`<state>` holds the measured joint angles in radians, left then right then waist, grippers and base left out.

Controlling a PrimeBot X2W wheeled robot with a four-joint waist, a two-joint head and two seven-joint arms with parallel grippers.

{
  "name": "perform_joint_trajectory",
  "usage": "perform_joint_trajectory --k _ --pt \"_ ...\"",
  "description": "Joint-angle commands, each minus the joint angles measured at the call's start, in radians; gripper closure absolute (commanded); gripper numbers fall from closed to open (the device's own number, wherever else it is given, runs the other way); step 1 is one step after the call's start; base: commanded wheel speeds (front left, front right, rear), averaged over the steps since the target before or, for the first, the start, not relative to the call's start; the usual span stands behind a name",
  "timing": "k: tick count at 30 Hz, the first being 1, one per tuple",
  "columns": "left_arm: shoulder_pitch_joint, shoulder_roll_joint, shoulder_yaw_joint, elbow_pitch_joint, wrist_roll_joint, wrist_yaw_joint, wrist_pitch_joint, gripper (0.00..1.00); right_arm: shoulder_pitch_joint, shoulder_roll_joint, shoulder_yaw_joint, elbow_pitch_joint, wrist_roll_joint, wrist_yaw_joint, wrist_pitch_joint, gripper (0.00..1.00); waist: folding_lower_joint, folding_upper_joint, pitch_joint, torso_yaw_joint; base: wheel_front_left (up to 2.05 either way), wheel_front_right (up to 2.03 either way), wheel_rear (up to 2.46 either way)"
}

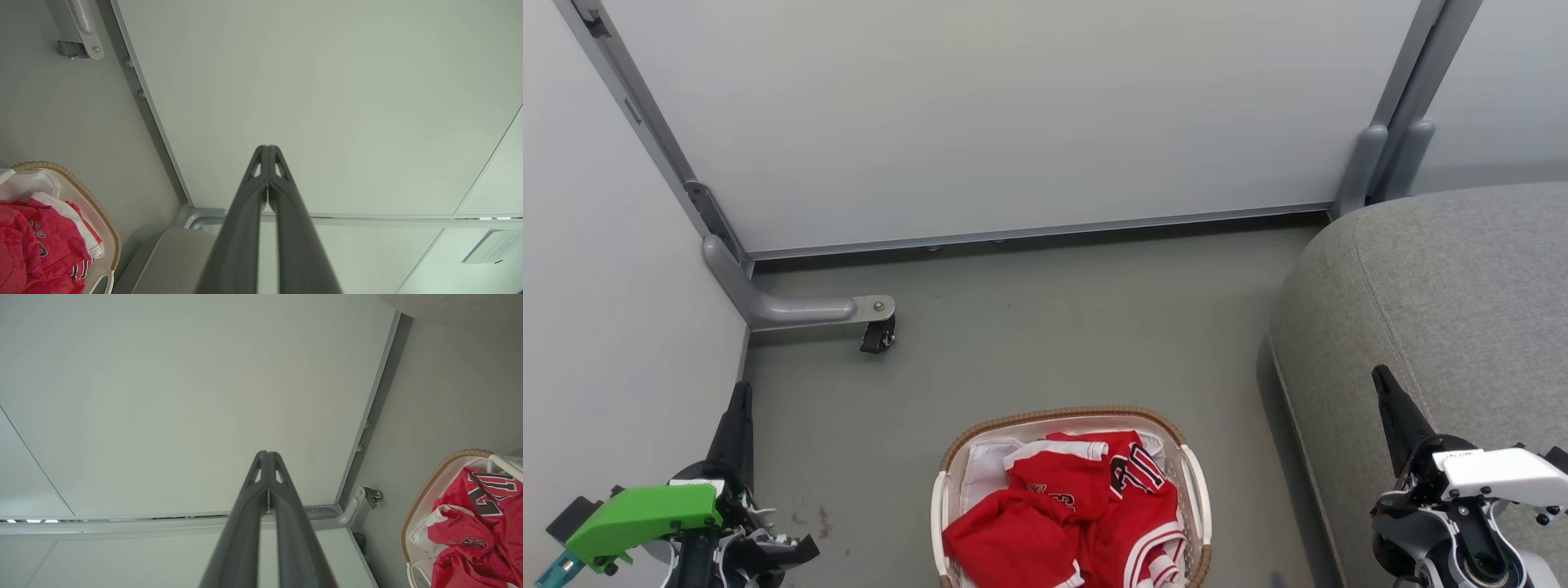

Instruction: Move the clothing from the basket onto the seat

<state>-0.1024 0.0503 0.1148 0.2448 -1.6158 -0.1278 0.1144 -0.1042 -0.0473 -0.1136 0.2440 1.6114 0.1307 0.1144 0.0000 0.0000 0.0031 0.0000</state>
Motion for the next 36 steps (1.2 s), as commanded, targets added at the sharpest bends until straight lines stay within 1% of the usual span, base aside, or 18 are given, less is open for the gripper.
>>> perform_joint_trajectory --k 1,21,22,27,36 --pt "-0.012 0.0 0.0 -0.001 0.006 -0.006 0.002 1.0 -0.009 -0.006 0.001 0.002 0.003 0.0 0.002 1.0 0.0 0.0 0.0 0.0 0.0 0.0 0.0" --pt "-0.012 0.0 0.0 -0.001 0.006 -0.006 0.002 1.0 -0.009 -0.006 0.001 0.002 0.003 0.0 0.002 1.0 0.0 0.0 0.0 0.0 0.0 0.0 0.0" --pt "0.001 0.0 -0.001 0.002 0.0 0.001 0.0 0.0 0.001 0.001 0.0 0.003 0.0 0.0 0.0 0.0 0.0 0.0 0.0 0.0 0.0 0.0 0.0" --pt "0.028 -0.008 -0.012 0.036 0.002 0.002 -0.007 0.0 0.029 0.012 0.007 0.035 -0.002 0.0 -0.006 0.0 0.0 0.0 0.0 0.0 0.0 0.0 0.0" --pt "0.036 -0.007 -0.062 0.02 0.03 0.001 -0.051 0.0 0.036 0.01 0.028 0.034 -0.036 0.0 -0.051 0.0 0.0 0.0 0.001 0.0 0.0 0.0 0.0"
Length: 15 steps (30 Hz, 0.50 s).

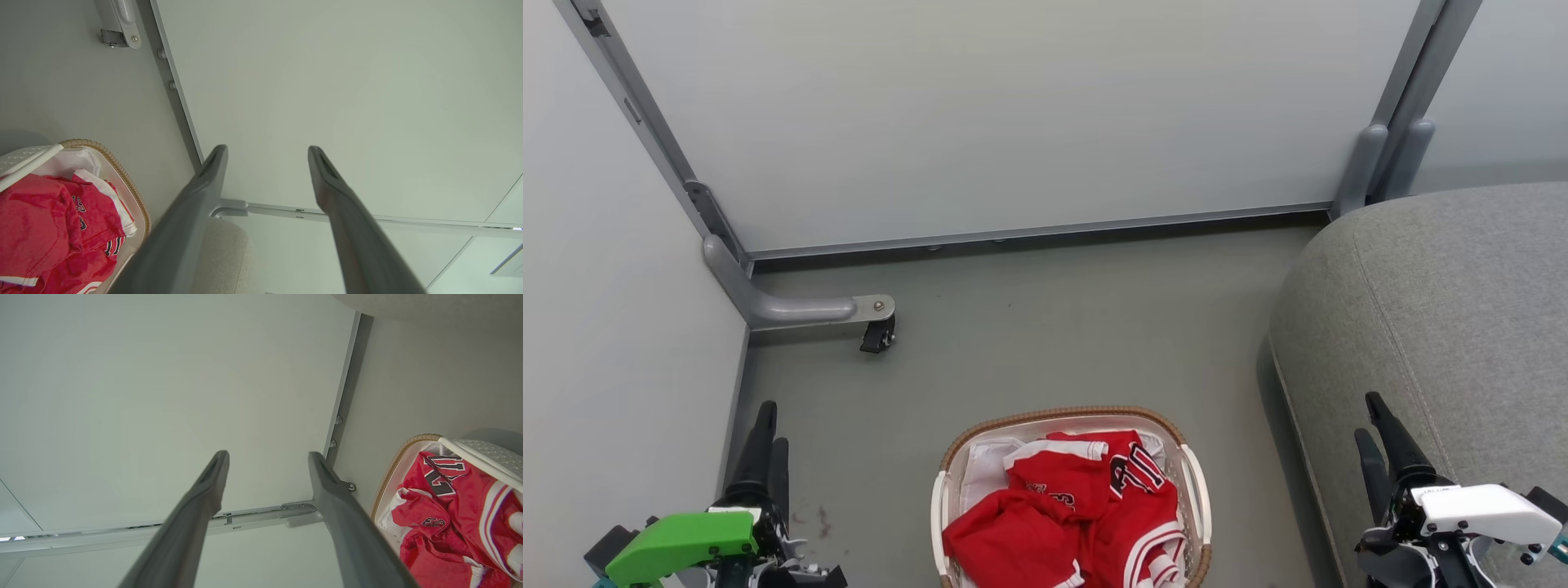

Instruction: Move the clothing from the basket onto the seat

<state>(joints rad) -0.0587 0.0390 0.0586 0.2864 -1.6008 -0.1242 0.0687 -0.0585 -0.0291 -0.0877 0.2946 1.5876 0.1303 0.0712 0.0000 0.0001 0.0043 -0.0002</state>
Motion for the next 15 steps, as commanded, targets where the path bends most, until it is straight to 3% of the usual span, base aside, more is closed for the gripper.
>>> perform_joint_trajectory --k 1,15 --pt "-0.007 0.004 -0.01 -0.022 0.022 -0.002 -0.011 0.0 -0.009 -0.009 0.002 -0.016 -0.02 0.0 -0.013 0.0 0.0 -0.0001 0.0 0.0 0.0 0.0 0.0" --pt "-0.019 0.006 -0.045 -0.085 0.257 -0.004 -0.072 0.0 -0.01 -0.012 -0.013 -0.063 -0.257 0.0 -0.074 0.0 0.0 -0.0001 0.003 0.001 0.0 0.0 0.0"
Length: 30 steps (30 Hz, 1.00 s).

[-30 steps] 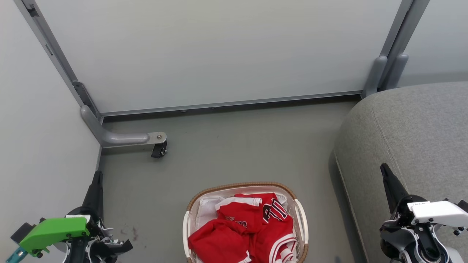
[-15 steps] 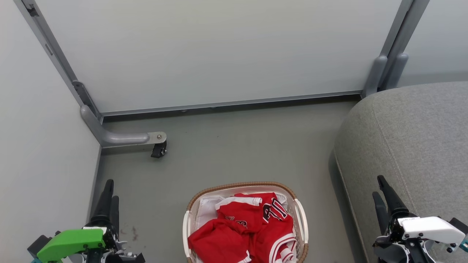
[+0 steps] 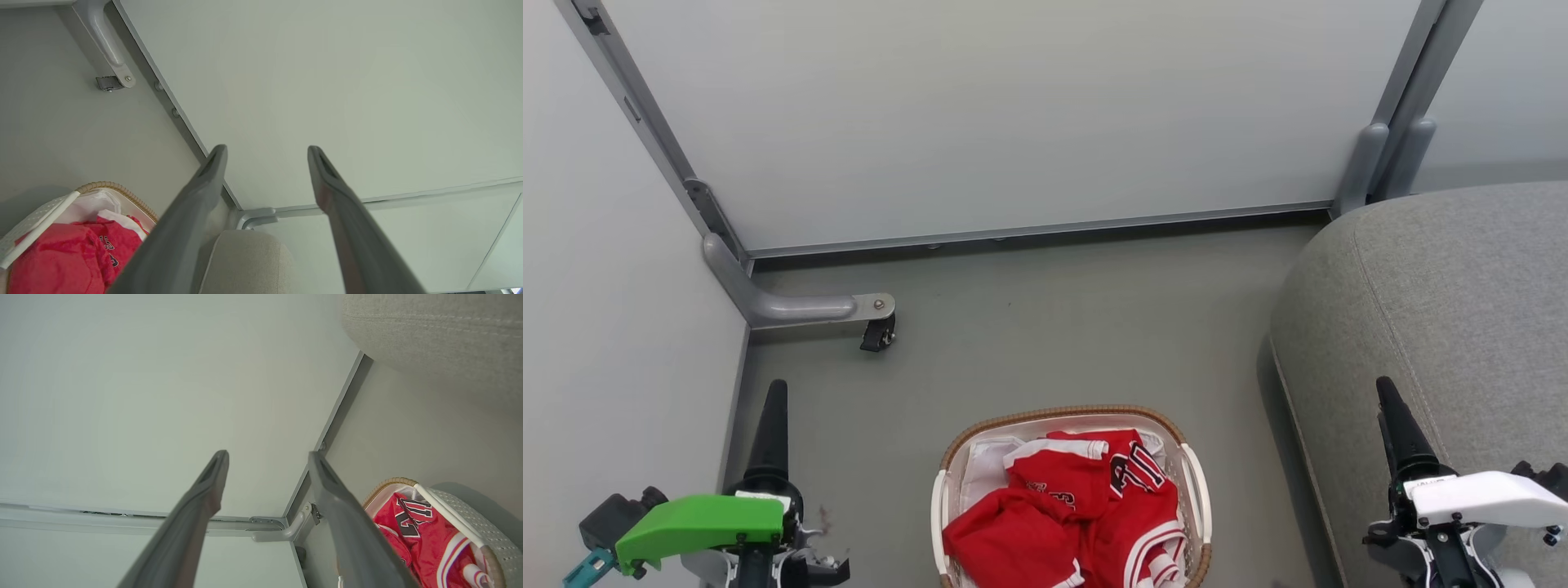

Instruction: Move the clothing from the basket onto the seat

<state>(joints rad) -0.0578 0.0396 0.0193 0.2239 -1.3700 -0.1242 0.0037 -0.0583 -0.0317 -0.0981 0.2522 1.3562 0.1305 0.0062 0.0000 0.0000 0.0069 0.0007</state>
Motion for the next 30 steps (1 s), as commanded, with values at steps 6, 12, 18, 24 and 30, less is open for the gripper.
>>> perform_joint_trajectory --k 6,12,18,24,30 --pt "-0.02 0.006 -0.023 -0.051 0.152 0.001 -0.03 0.0 -0.006 -0.01 0.001 -0.061 -0.19 0.0 -0.032 0.0 0.0 0.0 0.001 0.001 0.0 0.0 0.0" --pt "-0.017 0.007 -0.048 -0.069 0.293 0.015 -0.052 0.0 0.001 -0.011 -0.006 -0.077 -0.297 0.0 -0.055 0.0 0.0 0.0 0.002 0.003 0.0 0.0 0.0" --pt "-0.014 0.008 -0.069 -0.078 0.413 0.033 -0.073 0.0 0.002 -0.012 -0.007 -0.087 -0.422 0.0 -0.075 0.0 0.0 0.0 0.002 0.004 0.0 0.0 0.0" --pt "-0.009 0.008 -0.076 -0.08 0.502 0.042 -0.092 0.0 0.005 -0.013 -0.003 -0.101 -0.531 0.0 -0.095 0.0 0.0 0.0 0.003 0.006 0.0 0.0 0.0" --pt "-0.004 0.009 -0.083 -0.066 0.605 0.045 -0.111 0.0 0.009 -0.014 0.004 -0.102 -0.628 0.0 -0.114 0.0 0.0 0.0 0.004 0.007 0.0 0.0 0.0"
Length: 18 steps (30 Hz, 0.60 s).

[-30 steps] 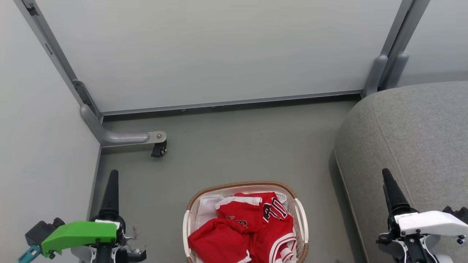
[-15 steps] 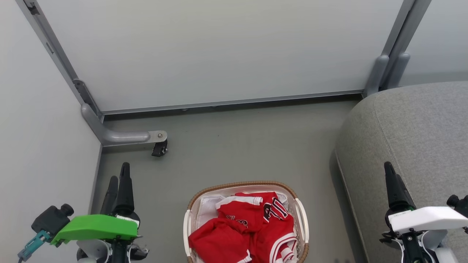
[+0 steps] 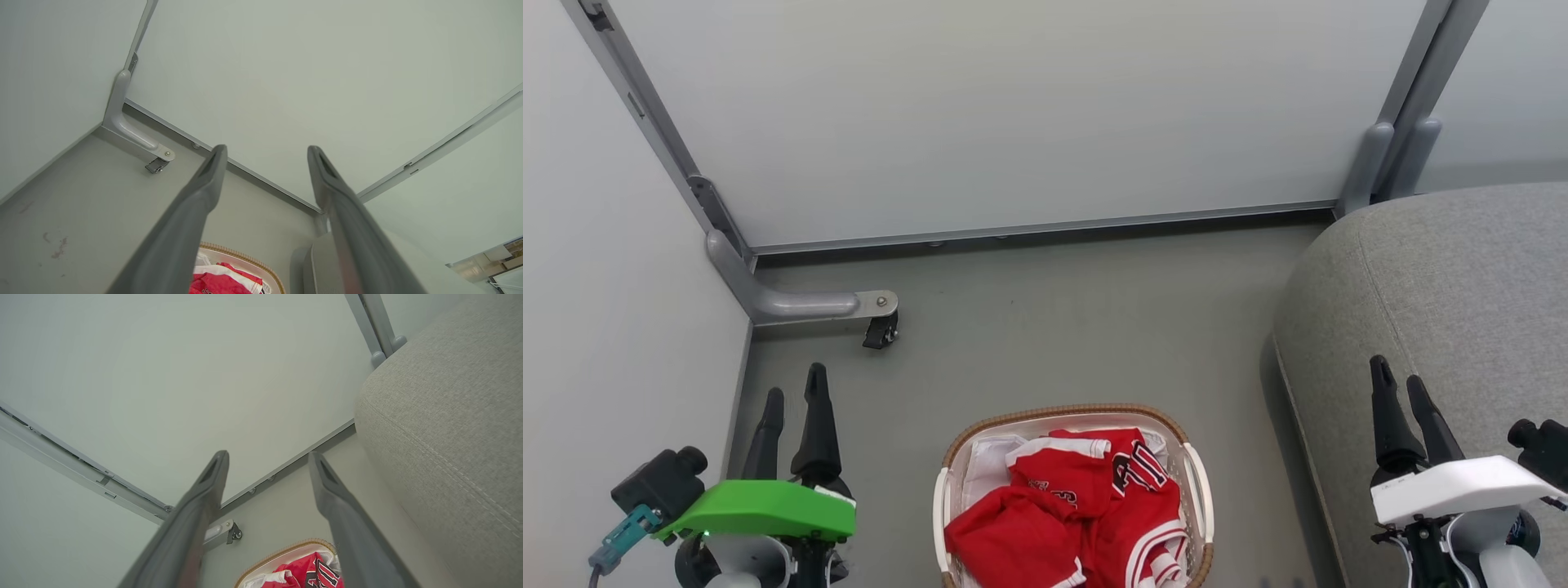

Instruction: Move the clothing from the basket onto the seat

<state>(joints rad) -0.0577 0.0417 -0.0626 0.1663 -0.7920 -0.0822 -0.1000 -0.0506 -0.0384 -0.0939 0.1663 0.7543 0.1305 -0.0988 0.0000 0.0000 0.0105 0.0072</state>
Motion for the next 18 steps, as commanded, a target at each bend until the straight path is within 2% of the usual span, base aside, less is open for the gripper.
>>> perform_joint_trajectory --k 1,18 --pt "-0.002 0.007 -0.003 -0.006 0.042 0.002 -0.01 0.0 0.003 -0.007 0.001 -0.017 -0.04 0.0 -0.012 0.0 0.0 0.0 0.0 0.0 0.0 0.0 0.0" --pt "0.008 0.009 -0.017 0.067 0.218 -0.012 -0.057 0.0 0.009 -0.01 0.007 0.004 -0.274 0.0 -0.058 0.0 0.0 0.0 0.003 0.005 0.0 0.0 0.0"
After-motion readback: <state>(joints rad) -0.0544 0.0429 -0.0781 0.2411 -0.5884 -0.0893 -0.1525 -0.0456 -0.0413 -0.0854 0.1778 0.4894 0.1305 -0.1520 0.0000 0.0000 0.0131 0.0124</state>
